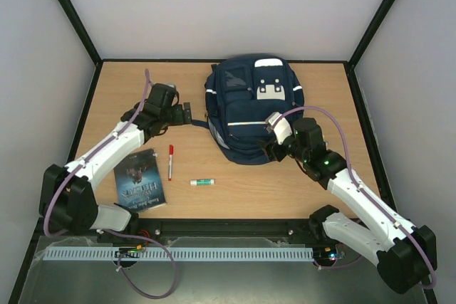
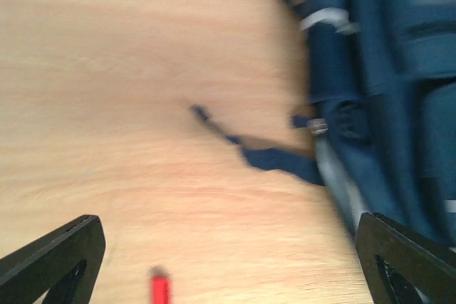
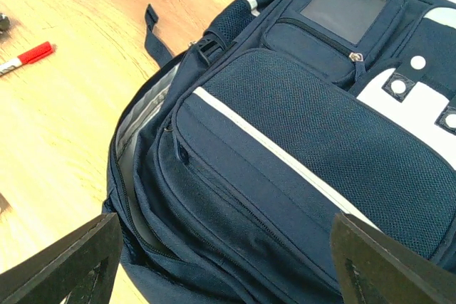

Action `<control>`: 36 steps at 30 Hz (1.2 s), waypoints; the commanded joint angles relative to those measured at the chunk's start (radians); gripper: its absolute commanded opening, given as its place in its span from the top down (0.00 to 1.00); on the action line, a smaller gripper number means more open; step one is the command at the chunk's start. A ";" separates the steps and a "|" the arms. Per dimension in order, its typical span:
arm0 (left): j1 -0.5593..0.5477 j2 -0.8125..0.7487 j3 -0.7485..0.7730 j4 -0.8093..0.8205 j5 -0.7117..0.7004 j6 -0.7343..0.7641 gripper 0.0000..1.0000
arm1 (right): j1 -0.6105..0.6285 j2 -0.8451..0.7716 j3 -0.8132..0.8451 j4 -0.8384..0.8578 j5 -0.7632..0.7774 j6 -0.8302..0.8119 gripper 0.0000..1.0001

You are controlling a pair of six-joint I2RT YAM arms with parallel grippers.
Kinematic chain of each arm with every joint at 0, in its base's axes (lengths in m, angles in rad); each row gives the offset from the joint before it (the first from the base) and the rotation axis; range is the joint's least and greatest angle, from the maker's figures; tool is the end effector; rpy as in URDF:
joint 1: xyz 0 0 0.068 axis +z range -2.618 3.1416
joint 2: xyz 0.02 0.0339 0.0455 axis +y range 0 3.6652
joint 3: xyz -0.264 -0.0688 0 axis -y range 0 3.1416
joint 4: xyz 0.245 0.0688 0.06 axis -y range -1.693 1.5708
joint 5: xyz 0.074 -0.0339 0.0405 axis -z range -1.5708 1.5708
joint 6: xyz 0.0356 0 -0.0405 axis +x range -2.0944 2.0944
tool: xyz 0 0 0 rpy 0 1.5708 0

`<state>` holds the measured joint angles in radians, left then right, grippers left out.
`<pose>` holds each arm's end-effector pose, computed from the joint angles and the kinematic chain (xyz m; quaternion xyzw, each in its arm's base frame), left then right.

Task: Pack the student bag
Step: Move the stationery to the center of the board.

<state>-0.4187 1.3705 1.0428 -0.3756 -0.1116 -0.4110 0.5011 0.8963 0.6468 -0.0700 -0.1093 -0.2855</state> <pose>0.2777 -0.1192 0.2794 -0.0200 0.9061 -0.1228 0.4044 0.1834 0.1049 0.2830 -0.3397 0.7353 0.1069 0.5766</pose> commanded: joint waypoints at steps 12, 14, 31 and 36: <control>0.016 0.183 -0.093 -0.190 0.073 -0.041 0.13 | -0.004 -0.014 -0.007 -0.031 -0.026 -0.024 0.19; 0.003 0.183 -0.114 -0.194 0.074 -0.045 0.14 | -0.004 -0.010 -0.007 -0.031 -0.031 -0.026 0.19; -0.169 0.166 -0.249 -0.165 0.184 -0.160 0.20 | -0.004 -0.007 -0.012 -0.034 -0.038 -0.036 0.19; -0.286 0.169 -0.234 -0.137 0.248 -0.214 0.21 | -0.004 -0.001 -0.012 -0.034 -0.043 -0.037 0.19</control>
<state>-0.6434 1.5433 0.8021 -0.5159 0.0483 -0.5629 0.5011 0.8967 0.6464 -0.0853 -0.1314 -0.3122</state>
